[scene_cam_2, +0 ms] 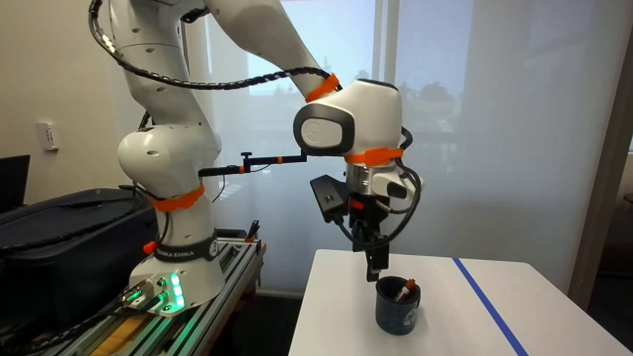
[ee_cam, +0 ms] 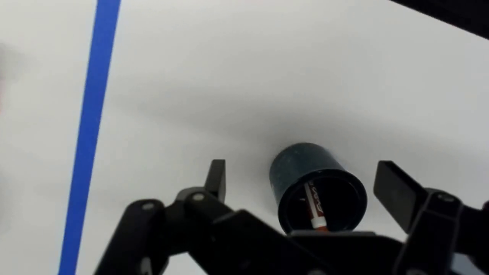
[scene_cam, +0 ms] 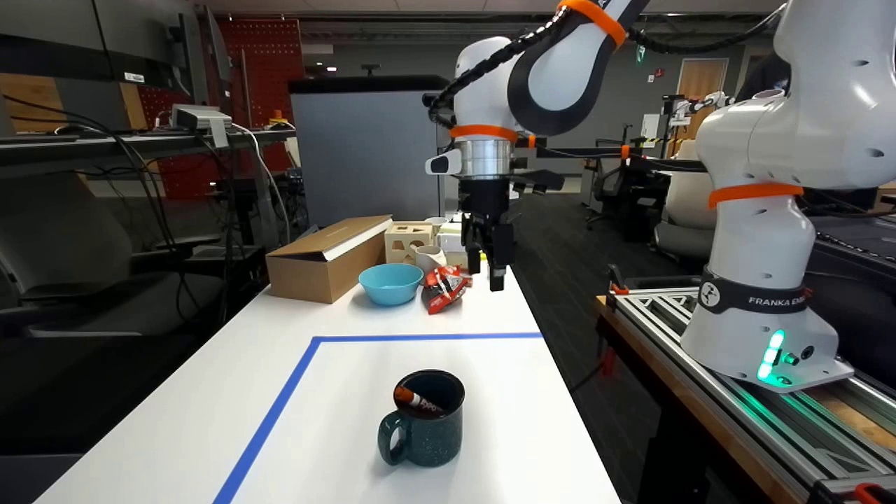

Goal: Put the marker on the table

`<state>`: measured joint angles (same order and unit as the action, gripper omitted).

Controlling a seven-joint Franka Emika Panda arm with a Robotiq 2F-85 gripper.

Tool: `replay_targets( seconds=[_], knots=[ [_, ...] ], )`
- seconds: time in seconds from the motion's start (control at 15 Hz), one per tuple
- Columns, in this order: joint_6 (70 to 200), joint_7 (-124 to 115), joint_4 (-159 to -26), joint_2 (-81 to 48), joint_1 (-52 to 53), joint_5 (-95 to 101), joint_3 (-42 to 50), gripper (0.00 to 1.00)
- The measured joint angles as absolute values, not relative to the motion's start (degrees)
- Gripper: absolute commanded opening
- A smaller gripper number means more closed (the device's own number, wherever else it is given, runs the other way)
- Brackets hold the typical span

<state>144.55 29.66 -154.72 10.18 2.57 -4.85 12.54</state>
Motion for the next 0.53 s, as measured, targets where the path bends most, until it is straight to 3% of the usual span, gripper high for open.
replay_targets(
  seconds=[0.53],
  knots=[
    [153.78, 49.56, -149.33, -1.25, 4.68, -30.28, 6.47, 1.0]
  ],
)
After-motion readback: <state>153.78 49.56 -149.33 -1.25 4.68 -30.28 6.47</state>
